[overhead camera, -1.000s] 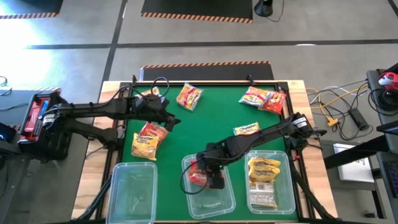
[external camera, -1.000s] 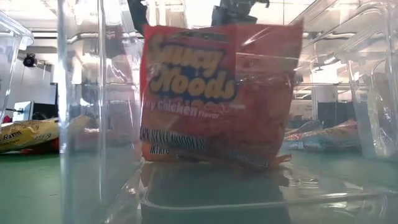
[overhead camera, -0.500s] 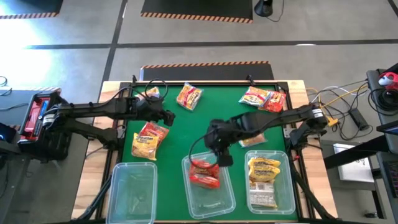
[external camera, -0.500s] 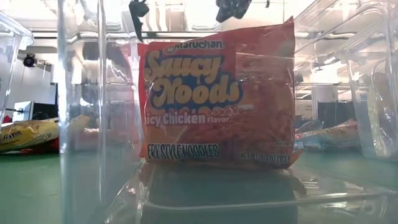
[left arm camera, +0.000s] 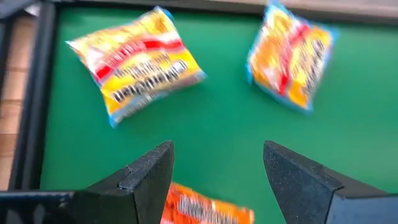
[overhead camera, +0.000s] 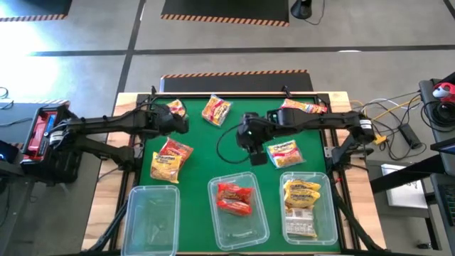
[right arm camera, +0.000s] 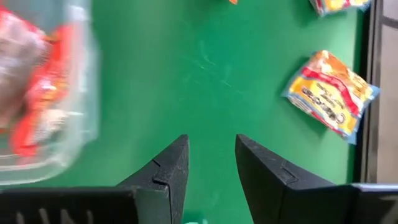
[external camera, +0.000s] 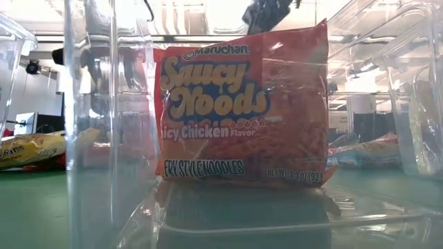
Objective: Sort Maruchan noodles
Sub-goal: Put the blue noodle pack into the left transparent bin
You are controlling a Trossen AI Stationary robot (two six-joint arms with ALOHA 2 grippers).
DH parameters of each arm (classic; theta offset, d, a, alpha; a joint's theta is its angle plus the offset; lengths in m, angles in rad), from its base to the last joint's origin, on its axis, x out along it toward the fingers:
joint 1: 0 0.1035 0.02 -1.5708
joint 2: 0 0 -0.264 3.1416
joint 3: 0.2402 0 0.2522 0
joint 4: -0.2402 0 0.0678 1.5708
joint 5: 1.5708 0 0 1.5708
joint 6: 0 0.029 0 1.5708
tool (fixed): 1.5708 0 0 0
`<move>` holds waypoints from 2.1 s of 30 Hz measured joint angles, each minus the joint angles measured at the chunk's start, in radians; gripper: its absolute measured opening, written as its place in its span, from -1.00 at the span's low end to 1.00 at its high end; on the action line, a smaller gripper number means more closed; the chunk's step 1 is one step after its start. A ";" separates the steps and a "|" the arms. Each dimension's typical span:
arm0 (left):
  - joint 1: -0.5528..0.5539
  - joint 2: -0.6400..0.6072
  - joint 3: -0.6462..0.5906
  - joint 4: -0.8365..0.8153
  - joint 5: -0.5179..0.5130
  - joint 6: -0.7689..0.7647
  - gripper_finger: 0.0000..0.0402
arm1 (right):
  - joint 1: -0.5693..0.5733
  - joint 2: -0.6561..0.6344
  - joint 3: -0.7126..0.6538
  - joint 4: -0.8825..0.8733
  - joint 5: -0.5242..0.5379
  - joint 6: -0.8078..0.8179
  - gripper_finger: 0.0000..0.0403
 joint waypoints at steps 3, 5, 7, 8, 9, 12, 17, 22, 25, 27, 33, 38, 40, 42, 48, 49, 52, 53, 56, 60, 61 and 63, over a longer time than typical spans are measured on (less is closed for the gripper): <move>0.040 0.049 0.000 0.013 -0.041 -0.028 0.15 | -0.044 0.017 -0.037 0.079 -0.001 0.001 -0.39; 0.073 0.095 0.000 0.028 -0.056 -0.028 0.15 | -0.072 0.027 -0.062 0.142 -0.001 0.013 -0.39; 0.107 0.148 0.000 0.051 -0.059 -0.026 0.15 | -0.098 0.039 -0.080 0.193 -0.001 0.025 -0.40; 0.124 0.174 0.000 0.061 -0.059 -0.026 0.15 | -0.110 0.048 -0.088 0.213 -0.001 0.031 -0.40; 0.139 0.202 0.000 0.071 -0.058 -0.023 0.15 | -0.121 0.055 -0.092 0.233 -0.002 0.038 -0.41; 0.178 0.272 0.000 0.125 -0.054 0.003 0.15 | -0.151 0.078 -0.096 0.281 -0.002 0.059 -0.43; 0.193 0.346 0.000 0.274 0.007 0.082 0.15 | -0.198 0.108 -0.097 0.380 -0.002 0.076 -0.46; 0.189 0.367 0.000 0.486 0.104 0.250 0.15 | -0.262 0.160 -0.101 0.523 -0.005 0.114 -0.49; 0.191 0.369 0.000 0.599 0.178 0.345 0.15 | -0.304 0.201 -0.101 0.591 -0.024 0.213 -0.50; 0.191 0.369 0.000 0.645 0.183 0.364 0.15 | -0.329 0.228 -0.102 0.618 -0.075 0.281 -0.51; 0.202 0.402 0.000 0.688 0.180 0.374 0.15 | -0.367 0.287 -0.102 0.646 -0.218 0.412 -0.53; 0.205 0.472 0.000 0.767 0.194 0.342 0.15 | -0.371 0.314 -0.102 0.648 -0.328 0.445 -0.52; 0.208 0.503 0.000 0.808 0.199 0.335 0.15 | -0.371 0.317 -0.103 0.636 -0.336 0.440 -0.53; 0.212 0.532 0.000 0.846 0.198 0.319 0.15 | -0.374 0.318 -0.104 0.628 -0.333 0.425 -0.54; 0.235 0.595 0.001 0.879 0.190 0.290 0.15 | -0.387 0.310 -0.104 0.564 -0.335 0.380 -0.54; 0.240 0.602 0.001 0.886 0.186 0.293 0.15 | -0.389 0.308 -0.104 0.550 -0.342 0.377 -0.54; 0.260 0.624 0.002 0.927 0.176 0.304 0.15 | -0.391 0.299 -0.102 0.519 -0.362 0.361 -0.54; 0.266 0.628 0.002 0.938 0.175 0.312 0.15 | -0.391 0.298 -0.101 0.509 -0.367 0.353 -0.55; 0.282 0.635 0.002 0.969 0.172 0.343 0.15 | -0.393 0.298 -0.101 0.489 -0.363 0.352 -0.56; 0.300 0.640 0.002 0.969 0.110 0.398 0.15 | -0.393 0.298 -0.101 0.490 -0.381 0.342 -0.56; 0.304 0.640 0.002 0.970 0.099 0.410 0.15 | -0.393 0.298 -0.101 0.488 -0.383 0.341 -0.56; 0.314 0.640 0.002 0.968 0.098 0.426 0.15 | -0.392 0.298 -0.101 0.482 -0.383 0.340 -0.56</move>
